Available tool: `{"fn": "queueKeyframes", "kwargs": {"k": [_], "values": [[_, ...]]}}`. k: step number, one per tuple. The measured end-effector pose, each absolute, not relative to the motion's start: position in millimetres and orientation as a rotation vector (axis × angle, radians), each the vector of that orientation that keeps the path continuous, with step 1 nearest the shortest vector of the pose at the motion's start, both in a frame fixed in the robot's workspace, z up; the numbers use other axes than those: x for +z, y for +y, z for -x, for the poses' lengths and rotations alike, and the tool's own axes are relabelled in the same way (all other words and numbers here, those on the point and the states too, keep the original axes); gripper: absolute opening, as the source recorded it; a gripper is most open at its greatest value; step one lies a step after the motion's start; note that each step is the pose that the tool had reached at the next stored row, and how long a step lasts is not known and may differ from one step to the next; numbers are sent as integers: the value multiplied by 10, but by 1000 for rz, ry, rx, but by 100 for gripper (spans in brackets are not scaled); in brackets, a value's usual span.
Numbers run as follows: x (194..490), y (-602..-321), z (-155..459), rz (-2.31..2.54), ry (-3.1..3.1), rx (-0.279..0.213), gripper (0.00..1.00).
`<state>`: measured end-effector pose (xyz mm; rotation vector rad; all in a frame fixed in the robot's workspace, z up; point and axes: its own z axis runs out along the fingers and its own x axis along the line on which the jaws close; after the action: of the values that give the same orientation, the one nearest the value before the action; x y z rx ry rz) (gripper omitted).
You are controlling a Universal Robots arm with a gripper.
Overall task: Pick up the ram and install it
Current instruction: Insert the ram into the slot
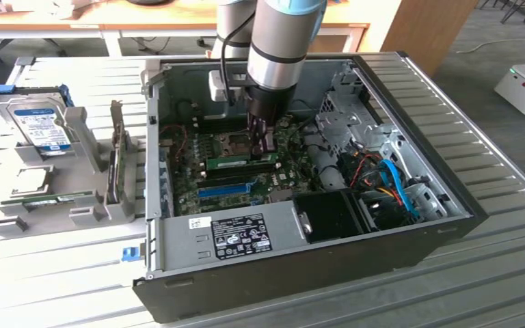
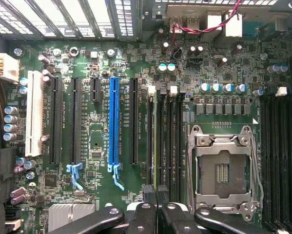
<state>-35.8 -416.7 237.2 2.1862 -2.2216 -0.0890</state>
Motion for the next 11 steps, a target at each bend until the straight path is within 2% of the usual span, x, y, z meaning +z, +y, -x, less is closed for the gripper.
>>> {"fn": "queueKeyframes", "kwargs": {"k": [11], "values": [[2372, -4171, 358, -2190, -2223, -95, 12]]}}
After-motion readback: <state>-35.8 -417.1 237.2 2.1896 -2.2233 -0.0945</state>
